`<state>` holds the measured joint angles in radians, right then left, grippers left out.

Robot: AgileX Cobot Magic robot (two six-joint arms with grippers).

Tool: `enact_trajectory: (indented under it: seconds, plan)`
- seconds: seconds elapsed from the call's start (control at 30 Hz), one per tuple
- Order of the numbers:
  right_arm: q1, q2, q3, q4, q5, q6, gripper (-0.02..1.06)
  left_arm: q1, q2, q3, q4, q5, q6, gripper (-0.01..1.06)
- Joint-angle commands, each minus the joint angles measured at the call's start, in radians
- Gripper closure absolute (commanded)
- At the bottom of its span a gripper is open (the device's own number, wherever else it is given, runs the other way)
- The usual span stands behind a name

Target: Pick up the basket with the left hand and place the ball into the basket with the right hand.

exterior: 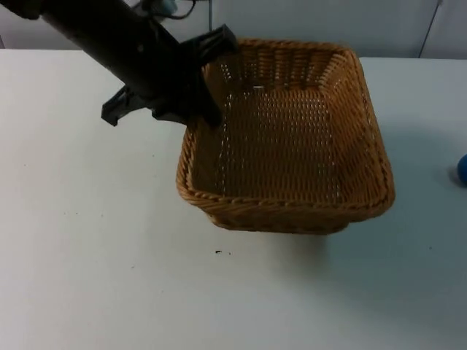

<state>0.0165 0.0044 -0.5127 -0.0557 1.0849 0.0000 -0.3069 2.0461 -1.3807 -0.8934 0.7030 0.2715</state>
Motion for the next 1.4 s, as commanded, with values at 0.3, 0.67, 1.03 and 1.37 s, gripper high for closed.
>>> enact_trajectory:
  seconds: [0.3,0.67,1.03,1.37]
  plan:
    - [-0.007,-0.004,0.005,-0.001,-0.008,0.0,0.0,0.127,-0.369,0.403,-0.039,-0.054,0.051,1.05]
    - [-0.007,-0.004,0.005,0.001,-0.008,0.0,0.0,0.2,-0.52,0.606,-0.062,-0.023,0.162,1.05]
    - [-0.007,0.02,-0.046,0.007,-0.02,0.039,0.18,0.2,-0.52,0.607,-0.121,0.042,0.219,1.05]
    - [-0.007,0.404,-0.186,-0.002,-0.137,0.046,0.22,0.2,-0.52,0.607,-0.125,0.051,0.224,1.05]
